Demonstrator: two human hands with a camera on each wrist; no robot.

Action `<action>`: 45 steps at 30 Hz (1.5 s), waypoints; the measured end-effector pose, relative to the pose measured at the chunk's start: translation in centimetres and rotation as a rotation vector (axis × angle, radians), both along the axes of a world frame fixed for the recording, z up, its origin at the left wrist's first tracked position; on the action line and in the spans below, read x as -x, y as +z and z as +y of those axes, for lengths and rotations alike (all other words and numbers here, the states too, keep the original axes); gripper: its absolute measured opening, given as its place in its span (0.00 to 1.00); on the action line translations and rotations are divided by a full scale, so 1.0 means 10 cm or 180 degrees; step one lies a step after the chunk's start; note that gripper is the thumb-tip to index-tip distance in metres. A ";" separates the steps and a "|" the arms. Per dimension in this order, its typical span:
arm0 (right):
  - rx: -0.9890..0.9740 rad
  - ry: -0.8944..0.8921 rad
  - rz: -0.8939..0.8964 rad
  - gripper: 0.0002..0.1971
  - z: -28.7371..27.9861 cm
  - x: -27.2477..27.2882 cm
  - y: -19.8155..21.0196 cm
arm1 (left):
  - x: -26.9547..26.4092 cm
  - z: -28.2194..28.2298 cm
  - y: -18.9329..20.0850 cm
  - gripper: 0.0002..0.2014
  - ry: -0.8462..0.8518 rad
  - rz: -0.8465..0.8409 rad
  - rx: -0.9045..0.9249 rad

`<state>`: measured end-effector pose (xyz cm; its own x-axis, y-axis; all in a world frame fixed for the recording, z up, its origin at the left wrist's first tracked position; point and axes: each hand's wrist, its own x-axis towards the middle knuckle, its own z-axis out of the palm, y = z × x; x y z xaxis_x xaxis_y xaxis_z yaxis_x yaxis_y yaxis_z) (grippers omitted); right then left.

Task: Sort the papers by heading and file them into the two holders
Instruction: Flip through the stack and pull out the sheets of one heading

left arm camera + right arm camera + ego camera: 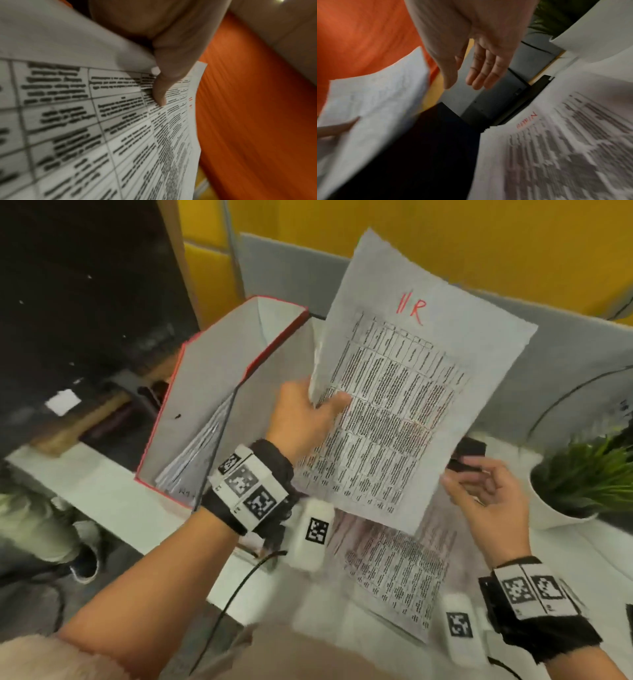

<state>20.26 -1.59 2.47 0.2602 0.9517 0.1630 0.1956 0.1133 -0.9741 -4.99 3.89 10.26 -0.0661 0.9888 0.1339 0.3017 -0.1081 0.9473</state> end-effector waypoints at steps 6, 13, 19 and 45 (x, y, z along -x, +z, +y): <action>0.0705 0.0025 -0.0387 0.20 -0.11 -0.11 -0.48 | 0.93 0.04 0.39 0.10 0.0447 0.0232 0.0117; 0.1459 -0.0362 -0.1388 0.23 -0.22 -0.41 -0.95 | 1.88 0.16 0.51 0.11 0.0947 0.0909 0.0382; 0.2049 -0.0511 -0.2405 0.39 -0.26 -0.44 -1.19 | 2.10 0.42 0.20 0.20 0.1139 0.1913 0.0885; 0.2269 -0.0349 -0.2420 0.42 -0.30 -0.44 -1.21 | 1.92 0.31 -0.31 0.17 0.0679 0.0760 0.0278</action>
<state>24.64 -4.55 -9.66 0.4148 0.8690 -0.2696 0.7589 -0.4939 -0.4245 -24.22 7.04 7.21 -0.2499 0.9645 0.0860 0.5234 0.0598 0.8500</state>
